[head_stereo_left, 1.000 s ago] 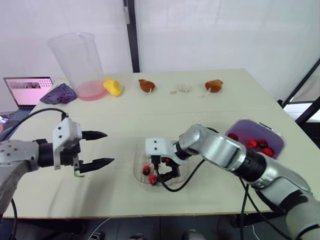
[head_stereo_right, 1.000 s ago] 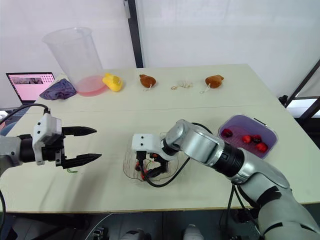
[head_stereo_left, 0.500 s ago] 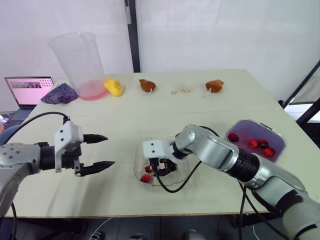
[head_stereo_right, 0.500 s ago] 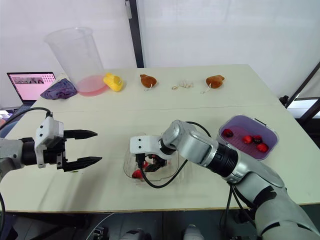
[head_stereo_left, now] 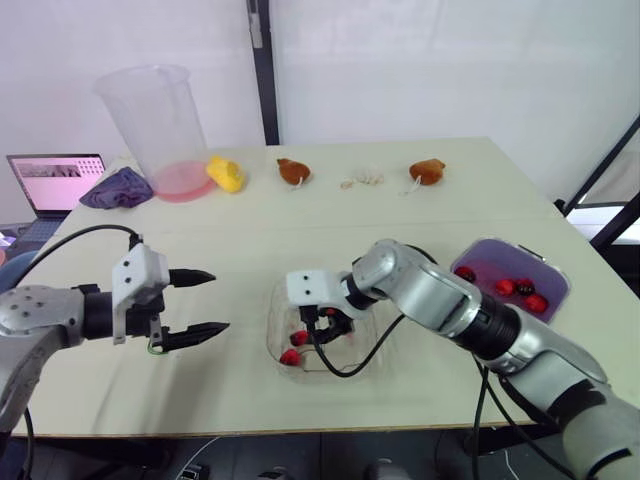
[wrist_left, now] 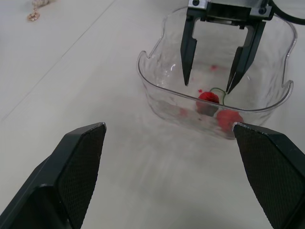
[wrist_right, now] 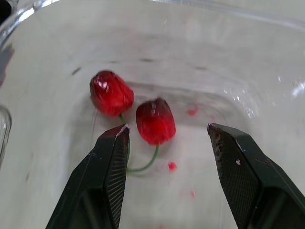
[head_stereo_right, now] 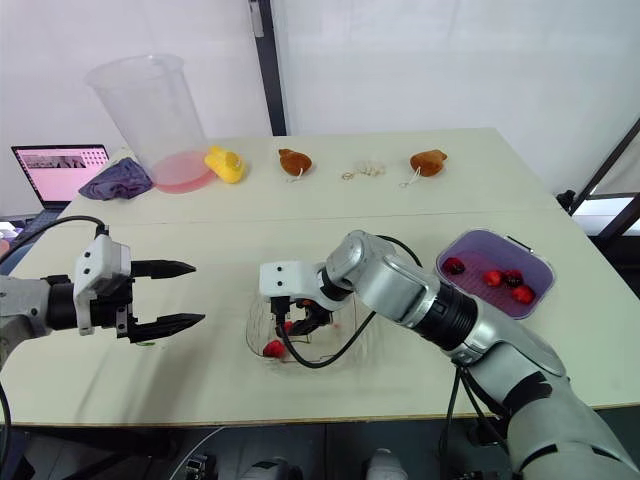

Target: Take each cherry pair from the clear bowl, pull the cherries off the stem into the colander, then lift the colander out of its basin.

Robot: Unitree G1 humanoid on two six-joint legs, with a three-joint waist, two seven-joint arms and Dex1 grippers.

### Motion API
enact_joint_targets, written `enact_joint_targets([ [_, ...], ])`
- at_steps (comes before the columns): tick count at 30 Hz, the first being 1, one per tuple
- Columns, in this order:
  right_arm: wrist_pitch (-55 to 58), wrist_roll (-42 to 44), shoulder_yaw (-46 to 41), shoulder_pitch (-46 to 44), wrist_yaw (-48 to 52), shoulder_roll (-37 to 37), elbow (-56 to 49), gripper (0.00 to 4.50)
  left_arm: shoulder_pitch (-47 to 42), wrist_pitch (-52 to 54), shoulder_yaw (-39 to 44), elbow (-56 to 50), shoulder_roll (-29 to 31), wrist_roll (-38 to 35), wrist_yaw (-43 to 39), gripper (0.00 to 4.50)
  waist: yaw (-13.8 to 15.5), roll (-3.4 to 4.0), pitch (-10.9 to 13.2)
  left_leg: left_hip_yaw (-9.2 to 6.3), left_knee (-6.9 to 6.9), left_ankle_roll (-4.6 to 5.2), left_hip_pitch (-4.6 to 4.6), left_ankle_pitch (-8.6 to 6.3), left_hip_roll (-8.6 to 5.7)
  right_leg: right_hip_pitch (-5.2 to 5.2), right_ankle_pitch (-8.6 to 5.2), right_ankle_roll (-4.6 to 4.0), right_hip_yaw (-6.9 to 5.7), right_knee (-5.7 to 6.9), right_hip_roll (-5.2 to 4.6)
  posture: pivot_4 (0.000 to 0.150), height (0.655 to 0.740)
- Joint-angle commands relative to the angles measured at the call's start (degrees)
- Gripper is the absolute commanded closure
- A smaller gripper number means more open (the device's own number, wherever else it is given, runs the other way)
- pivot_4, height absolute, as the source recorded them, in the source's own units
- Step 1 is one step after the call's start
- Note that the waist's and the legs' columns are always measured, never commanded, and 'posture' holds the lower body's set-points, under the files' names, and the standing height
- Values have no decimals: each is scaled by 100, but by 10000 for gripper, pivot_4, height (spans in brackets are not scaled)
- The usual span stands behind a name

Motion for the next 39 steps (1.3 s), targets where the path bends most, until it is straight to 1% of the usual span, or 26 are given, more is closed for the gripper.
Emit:
enact_joint_targets([
  [1, -150, -152, -50, 5, 9, 103, 62, 17320, -66, -112, 62, -44, 8, 18, -25, 0, 2, 0, 0, 0, 0, 0, 0, 0, 0, 0, 0, 0, 0, 0, 0, 1500, 7400],
  [4, -186, -221, -30, 51, 27, 175, 122, 17320, -59, -125, 62, -57, 15, 22, -24, 0, 5, 0, 0, 0, 1, 0, 0, 0, 0, 1, 0, 0, 0, 0, 0, 1500, 7400],
  [6, -204, -241, -2, 85, 88, 211, 136, 22515, -94, -132, 33, -34, 15, 35, -23, 0, 3, 0, 0, 0, 1, 0, 0, 0, -1, 0, 0, 0, 0, 0, 0, 1500, 7400],
  [7, -193, -241, 13, 103, 112, 237, 131, 25923, -98, -138, 28, -25, 13, 38, -27, 0, 2, 0, 0, 0, 1, 0, 0, 0, 0, 0, 0, 0, 0, 0, 0, 1500, 7400],
  [9, -171, -247, 39, 136, 153, 271, 116, 34775, -102, -141, 19, -18, 10, 42, -34, 0, 1, 0, 0, 0, 1, 0, 0, 0, 0, 0, 0, 0, 0, 0, 0, 1500, 7400],
  [14, -144, -309, 16, 131, 152, 324, 149, 34775, -129, -159, -13, 5, -5, 63, -45, 0, 2, 0, 0, 0, 1, 0, 0, 0, 0, 0, 0, 0, 0, 0, 1, 1500, 7400],
  [19, -188, -354, -45, 91, 250, 208, 65, 34775, -155, -175, -33, 28, -14, 89, -50, 0, 2, 0, 0, 0, 1, 0, 0, 0, 0, 1, 0, 0, 0, 0, 1, 1500, 7400],
  [21, -415, -406, -37, 5, 433, 69, 22, 34775, -184, -177, -63, 37, -29, 95, -42, 0, 9, 0, 0, 0, 1, 0, 0, 0, 0, 1, 0, 0, 0, 0, 0, 1500, 7400],
  [24, -1115, -503, 61, -265, 965, -117, 157, 34775, -213, -192, -110, 64, -50, 110, -47, 0, 14, 0, 0, 0, 4, 0, 0, 0, -3, 2, 0, 0, 0, 0, -1, 1500, 7400],
  [29, -2270, -846, 155, -691, 1477, -24, 921, 34775, -261, -208, -187, 100, -90, 131, -43, 0, -28, 0, 0, 2, -2, -1, 1, 1, 3, -4, 0, 0, -1, 1, 5, 1500, 7400],
  [35, -3771, -1405, 94, -992, 1609, 210, 1711, 34775, -253, -207, -221, 87, -135, 149, -26, 0, -33, 0, 0, 5, -3, -1, 1, 1, 2, -4, 0, 0, 0, 1, 3, 1500, 7400],
  [37, -3915, -1432, 5, -985, 1717, 282, 1795, 34775, -250, -201, -234, 77, -149, 160, -30, 0, -42, 0, 0, 4, -3, -2, 0, 1, 3, -6, 0, 0, 0, 2, 4, 1500, 7400],
  [39, -3922, -1447, -113, -966, 1728, 365, 1820, 28728, -264, -198, -247, 85, -155, 164, -33, 0, -58, 0, 0, 4, -3, -2, 1, 1, 3, -5, 0, 0, 0, 2, 4, 1500, 7400],
])
